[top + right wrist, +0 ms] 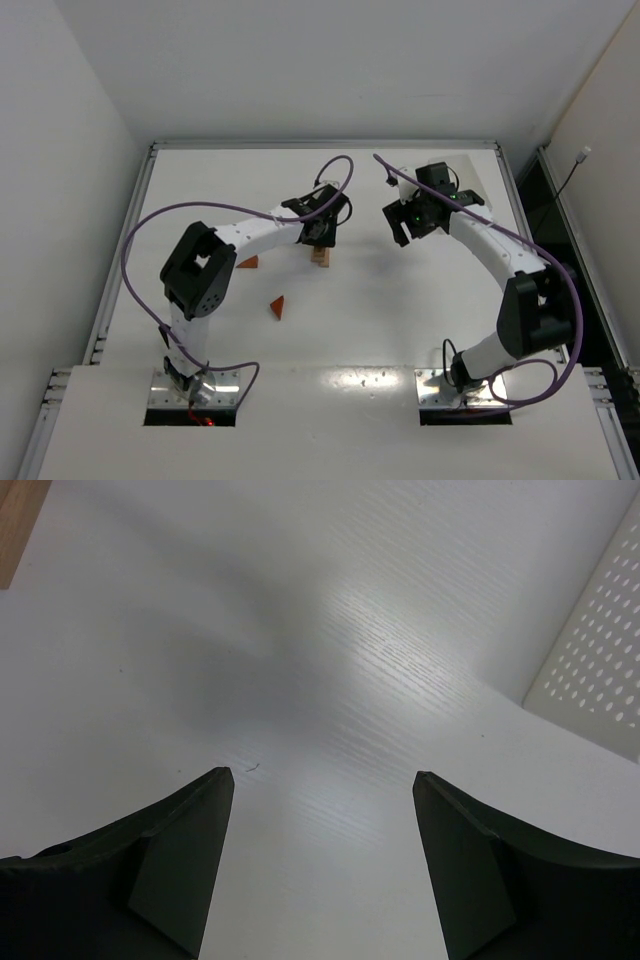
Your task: Build the wood block tower
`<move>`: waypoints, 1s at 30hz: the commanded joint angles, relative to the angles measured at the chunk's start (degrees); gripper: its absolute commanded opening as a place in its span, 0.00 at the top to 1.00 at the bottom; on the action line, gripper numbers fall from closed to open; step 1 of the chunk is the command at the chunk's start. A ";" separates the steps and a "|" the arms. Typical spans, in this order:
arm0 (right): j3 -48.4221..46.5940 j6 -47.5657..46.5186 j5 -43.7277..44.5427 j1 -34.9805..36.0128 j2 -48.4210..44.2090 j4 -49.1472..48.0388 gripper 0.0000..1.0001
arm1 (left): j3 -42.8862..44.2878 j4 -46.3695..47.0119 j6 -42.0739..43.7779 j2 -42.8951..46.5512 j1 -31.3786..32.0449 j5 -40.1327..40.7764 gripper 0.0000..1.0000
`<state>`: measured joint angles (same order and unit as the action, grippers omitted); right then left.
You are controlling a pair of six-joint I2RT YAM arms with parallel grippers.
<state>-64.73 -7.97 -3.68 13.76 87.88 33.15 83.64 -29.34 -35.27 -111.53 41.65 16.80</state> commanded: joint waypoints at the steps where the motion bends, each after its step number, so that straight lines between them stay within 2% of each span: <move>1: -1.72 0.06 -1.15 0.22 0.01 -0.71 0.30 | 2.15 0.16 -1.64 -0.36 0.63 0.52 0.93; 2: -1.72 0.06 -1.15 0.22 0.01 -0.71 0.30 | 2.15 0.16 -1.65 -0.36 0.63 0.00 0.85; 5: -1.72 0.06 -1.15 0.22 0.01 -0.71 0.30 | 2.15 -0.36 -1.65 -0.36 0.63 -0.01 0.78; 11: -1.72 0.06 -1.15 0.22 0.01 -0.71 0.30 | 2.15 -0.36 -2.18 -0.89 0.63 -0.01 0.69; 13: -1.72 0.06 -1.15 0.22 0.01 -0.71 0.30 | 2.15 -0.36 -2.18 -0.89 0.63 0.52 0.55; 16: -1.72 0.06 -1.15 0.22 0.01 -0.71 0.30 | 2.15 -0.36 -2.18 -0.89 0.63 0.52 0.46; 18: -1.72 0.06 -1.15 0.22 0.01 -0.71 0.30 | 2.15 -0.36 -2.18 -0.89 0.63 0.52 0.33; 25: -1.72 0.06 -1.77 0.22 0.01 -0.71 0.30 | 2.75 -0.36 0.19 1.65 0.63 1.04 0.22; 30: -1.72 3.20 1.02 -0.49 0.62 -0.71 0.30 | 1.10 1.48 4.67 10.86 0.63 2.63 0.10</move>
<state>-64.73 -7.46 -4.01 13.63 87.90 33.15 83.79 -29.56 -33.80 -109.75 41.65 17.67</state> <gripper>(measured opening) 0.698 0.889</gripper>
